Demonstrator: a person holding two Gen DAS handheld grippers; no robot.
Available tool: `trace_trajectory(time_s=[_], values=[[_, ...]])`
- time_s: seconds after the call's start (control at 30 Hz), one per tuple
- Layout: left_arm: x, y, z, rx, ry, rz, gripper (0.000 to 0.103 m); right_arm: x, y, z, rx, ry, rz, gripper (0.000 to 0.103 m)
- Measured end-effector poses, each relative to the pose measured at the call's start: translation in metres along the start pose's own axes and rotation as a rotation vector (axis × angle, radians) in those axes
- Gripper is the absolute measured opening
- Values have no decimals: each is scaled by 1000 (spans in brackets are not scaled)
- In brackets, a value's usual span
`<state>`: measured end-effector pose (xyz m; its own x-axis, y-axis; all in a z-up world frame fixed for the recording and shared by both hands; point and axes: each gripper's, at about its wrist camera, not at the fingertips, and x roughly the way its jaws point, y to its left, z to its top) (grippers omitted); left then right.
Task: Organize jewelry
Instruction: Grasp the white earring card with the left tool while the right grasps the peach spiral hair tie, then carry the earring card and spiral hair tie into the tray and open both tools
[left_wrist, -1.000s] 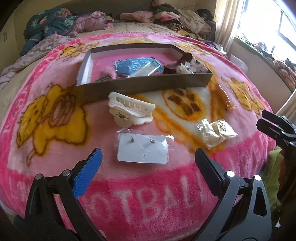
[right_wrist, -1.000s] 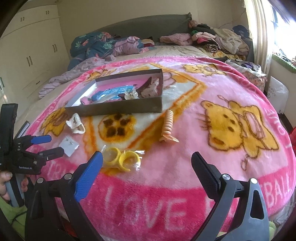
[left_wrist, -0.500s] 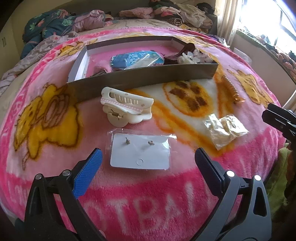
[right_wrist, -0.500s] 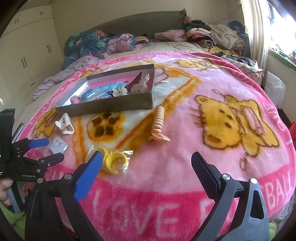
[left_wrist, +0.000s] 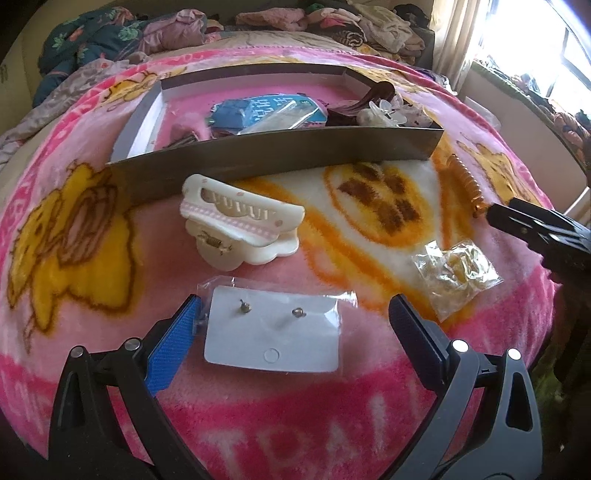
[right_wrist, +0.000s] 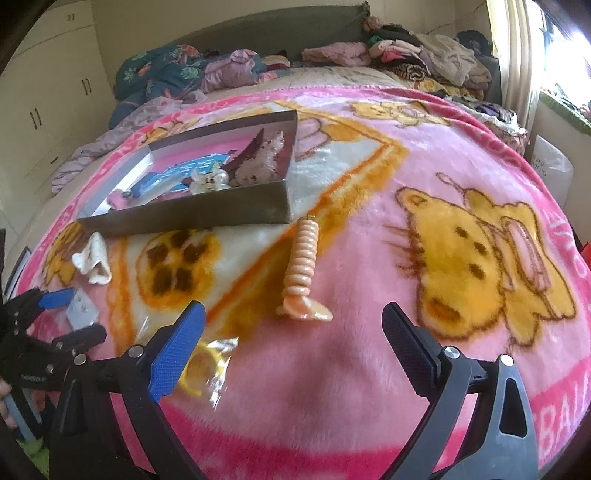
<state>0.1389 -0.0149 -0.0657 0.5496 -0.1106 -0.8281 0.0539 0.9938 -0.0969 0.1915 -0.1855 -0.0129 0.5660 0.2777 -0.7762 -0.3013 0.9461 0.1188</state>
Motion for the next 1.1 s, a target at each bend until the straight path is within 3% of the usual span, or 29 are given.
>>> trace_trajectory(time_s=[0.2, 0.27, 0.43, 0.5, 0.57, 0.63, 0.73, 0.9, 1.1], values=[[4, -4, 0, 12, 8, -5, 92, 20, -8, 11, 39, 26, 10, 96], [3, -3, 0, 8, 3, -6, 83, 25, -9, 16, 49, 28, 18, 95], [1, -4, -2, 24, 4, -2, 74, 37, -9, 27, 53, 38, 15, 85], [0, -5, -4, 33, 7, -5, 72, 41, -8, 28, 48, 45, 1, 77], [0, -6, -5, 39, 8, -7, 69, 43, -8, 27, 40, 42, -31, 54], [-1, -7, -6, 45, 9, -13, 60, 41, -12, 24, 41, 35, -38, 42], [-2, -9, -6, 46, 11, -29, 59, 34, -23, 21, 66, 22, -15, 17], [-6, -10, -4, 33, 5, -61, 59, 20, -26, 17, 80, 0, 38, 17], [-19, -4, 1, 8, -27, -71, 59, 1, 0, 11, 34, -19, 112, 17]])
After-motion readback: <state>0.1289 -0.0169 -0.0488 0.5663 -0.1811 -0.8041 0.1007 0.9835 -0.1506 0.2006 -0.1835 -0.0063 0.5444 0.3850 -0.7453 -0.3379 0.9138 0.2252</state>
